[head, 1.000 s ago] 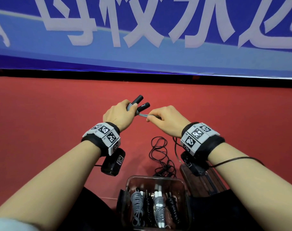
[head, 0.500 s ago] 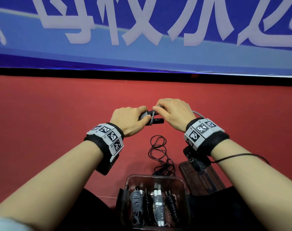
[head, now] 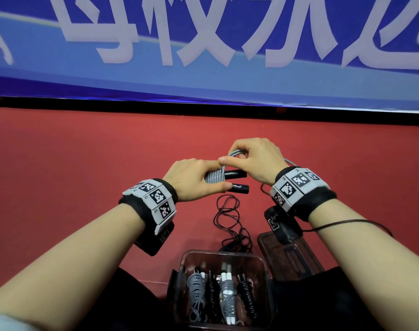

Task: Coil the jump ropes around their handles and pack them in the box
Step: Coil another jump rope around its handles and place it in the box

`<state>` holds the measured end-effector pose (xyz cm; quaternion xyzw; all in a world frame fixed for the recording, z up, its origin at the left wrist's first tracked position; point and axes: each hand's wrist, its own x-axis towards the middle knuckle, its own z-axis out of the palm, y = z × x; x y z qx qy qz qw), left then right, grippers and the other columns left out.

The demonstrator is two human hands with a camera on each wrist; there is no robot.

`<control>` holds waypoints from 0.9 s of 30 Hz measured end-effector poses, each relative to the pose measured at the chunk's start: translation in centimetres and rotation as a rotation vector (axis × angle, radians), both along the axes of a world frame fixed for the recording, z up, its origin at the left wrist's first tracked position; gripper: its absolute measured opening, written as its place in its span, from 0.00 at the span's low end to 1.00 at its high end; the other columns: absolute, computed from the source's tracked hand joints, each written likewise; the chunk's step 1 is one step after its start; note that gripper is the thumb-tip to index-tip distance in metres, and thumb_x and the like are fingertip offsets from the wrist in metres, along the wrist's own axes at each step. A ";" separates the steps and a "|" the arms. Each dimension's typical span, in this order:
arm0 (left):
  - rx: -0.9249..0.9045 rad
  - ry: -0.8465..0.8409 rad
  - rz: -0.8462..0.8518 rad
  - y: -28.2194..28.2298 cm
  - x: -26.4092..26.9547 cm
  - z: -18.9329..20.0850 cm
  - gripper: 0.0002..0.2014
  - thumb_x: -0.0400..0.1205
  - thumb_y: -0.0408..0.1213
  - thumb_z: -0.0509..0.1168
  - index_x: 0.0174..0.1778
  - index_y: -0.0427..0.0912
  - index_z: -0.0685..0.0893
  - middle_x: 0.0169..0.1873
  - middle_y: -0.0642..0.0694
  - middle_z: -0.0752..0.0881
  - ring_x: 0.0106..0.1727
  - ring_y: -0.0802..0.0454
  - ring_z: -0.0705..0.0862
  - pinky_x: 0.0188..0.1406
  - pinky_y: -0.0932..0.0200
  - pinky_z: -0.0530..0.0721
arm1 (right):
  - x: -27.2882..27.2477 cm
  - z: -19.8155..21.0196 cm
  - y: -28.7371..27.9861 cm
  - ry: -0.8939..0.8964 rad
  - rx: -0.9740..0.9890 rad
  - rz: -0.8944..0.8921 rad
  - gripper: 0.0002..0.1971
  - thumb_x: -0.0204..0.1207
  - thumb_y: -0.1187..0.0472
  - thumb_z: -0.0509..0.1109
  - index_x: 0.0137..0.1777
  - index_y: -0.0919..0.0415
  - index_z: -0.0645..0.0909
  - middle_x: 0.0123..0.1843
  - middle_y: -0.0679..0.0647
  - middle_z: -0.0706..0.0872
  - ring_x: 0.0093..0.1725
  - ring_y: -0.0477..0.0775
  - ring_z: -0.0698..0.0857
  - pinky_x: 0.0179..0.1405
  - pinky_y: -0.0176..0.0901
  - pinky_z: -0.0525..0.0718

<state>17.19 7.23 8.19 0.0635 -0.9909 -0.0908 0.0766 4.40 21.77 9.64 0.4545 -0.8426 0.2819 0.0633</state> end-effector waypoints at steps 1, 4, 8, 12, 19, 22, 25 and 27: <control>0.101 0.003 -0.014 -0.1 0.1 0.1 0.21 0.78 0.70 0.60 0.59 0.63 0.82 0.32 0.51 0.83 0.34 0.50 0.80 0.33 0.55 0.71 | -0.3 -0.1 0.0 -0.057 0.003 -0.018 0.19 0.68 0.31 0.70 0.34 0.46 0.83 0.27 0.43 0.82 0.33 0.42 0.79 0.34 0.42 0.74; 0.385 0.038 -0.075 -0.4 0.1 0.2 0.20 0.74 0.70 0.63 0.49 0.59 0.84 0.34 0.49 0.86 0.33 0.50 0.80 0.34 0.53 0.74 | -1.3 -0.4 0.2 -0.298 -0.082 0.028 0.19 0.73 0.36 0.71 0.36 0.52 0.88 0.28 0.44 0.83 0.33 0.45 0.79 0.39 0.45 0.77; 0.754 0.133 -0.107 -0.2 0.1 1.2 0.08 0.83 0.49 0.68 0.50 0.49 0.85 0.29 0.56 0.86 0.27 0.58 0.78 0.25 0.62 0.73 | -2.1 -1.2 0.4 -0.541 -0.211 0.069 0.17 0.81 0.54 0.68 0.42 0.70 0.87 0.31 0.57 0.79 0.34 0.53 0.74 0.36 0.43 0.72; 0.813 0.183 -0.044 0.1 -0.2 1.1 0.06 0.86 0.44 0.64 0.48 0.47 0.81 0.25 0.57 0.84 0.23 0.61 0.75 0.22 0.65 0.72 | -1.4 -2.1 -0.5 -0.519 -0.130 0.043 0.11 0.72 0.66 0.62 0.36 0.58 0.87 0.28 0.56 0.77 0.31 0.54 0.73 0.34 0.50 0.73; 0.739 0.233 0.141 -0.2 -1.2 0.3 0.07 0.85 0.48 0.59 0.44 0.53 0.76 0.31 0.52 0.79 0.26 0.50 0.77 0.22 0.61 0.74 | 0.5 -1.6 -1.4 -0.388 -0.062 0.062 0.19 0.85 0.58 0.56 0.36 0.50 0.83 0.28 0.53 0.78 0.30 0.56 0.79 0.41 0.60 0.85; 0.758 0.232 0.199 -0.4 -1.4 0.2 0.07 0.85 0.50 0.58 0.55 0.53 0.75 0.34 0.48 0.81 0.26 0.47 0.78 0.22 0.58 0.75 | 0.8 -1.6 -1.4 -0.364 -0.026 0.094 0.19 0.87 0.54 0.55 0.39 0.50 0.83 0.30 0.54 0.77 0.29 0.55 0.79 0.38 0.58 0.85; 0.736 0.210 0.209 -0.5 -1.4 0.2 0.13 0.86 0.51 0.57 0.65 0.55 0.74 0.37 0.44 0.82 0.26 0.45 0.78 0.21 0.58 0.76 | 1.0 -1.9 -1.5 -0.343 0.026 0.113 0.19 0.87 0.53 0.54 0.44 0.53 0.85 0.30 0.53 0.77 0.29 0.56 0.78 0.39 0.60 0.86; 0.708 0.219 0.223 -0.8 -1.4 0.1 0.13 0.85 0.54 0.57 0.63 0.56 0.76 0.36 0.45 0.83 0.26 0.45 0.79 0.23 0.56 0.78 | 1.1 -2.0 -1.7 -0.316 0.056 0.121 0.19 0.87 0.53 0.54 0.47 0.53 0.86 0.30 0.54 0.78 0.30 0.56 0.78 0.42 0.61 0.86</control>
